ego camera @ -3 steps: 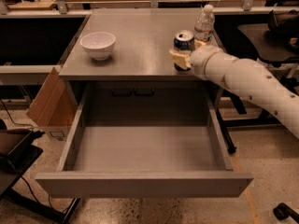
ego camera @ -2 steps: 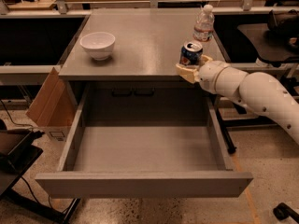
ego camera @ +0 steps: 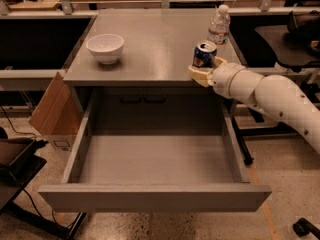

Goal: Place pepsi can into top drawer

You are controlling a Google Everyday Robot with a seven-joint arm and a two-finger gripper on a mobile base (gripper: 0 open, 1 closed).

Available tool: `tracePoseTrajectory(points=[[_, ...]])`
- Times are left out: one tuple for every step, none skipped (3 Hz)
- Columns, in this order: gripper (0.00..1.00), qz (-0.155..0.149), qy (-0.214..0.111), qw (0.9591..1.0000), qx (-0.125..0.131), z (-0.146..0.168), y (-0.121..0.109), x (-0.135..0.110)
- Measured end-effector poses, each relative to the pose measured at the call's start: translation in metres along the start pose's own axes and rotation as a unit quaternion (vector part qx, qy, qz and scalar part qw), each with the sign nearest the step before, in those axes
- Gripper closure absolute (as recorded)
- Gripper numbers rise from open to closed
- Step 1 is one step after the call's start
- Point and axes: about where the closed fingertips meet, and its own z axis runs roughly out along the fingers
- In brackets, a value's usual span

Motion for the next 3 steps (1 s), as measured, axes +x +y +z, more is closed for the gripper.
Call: tracePoseTrajectory(points=[[1.0, 0.0, 0.0, 1.0, 0.0, 0.0, 0.0, -0.001], [1.0, 0.0, 0.0, 1.0, 0.0, 0.0, 0.0, -0.002], [1.0, -0.003, 0.004, 1.0, -0.004, 0.004, -0.016, -0.015]])
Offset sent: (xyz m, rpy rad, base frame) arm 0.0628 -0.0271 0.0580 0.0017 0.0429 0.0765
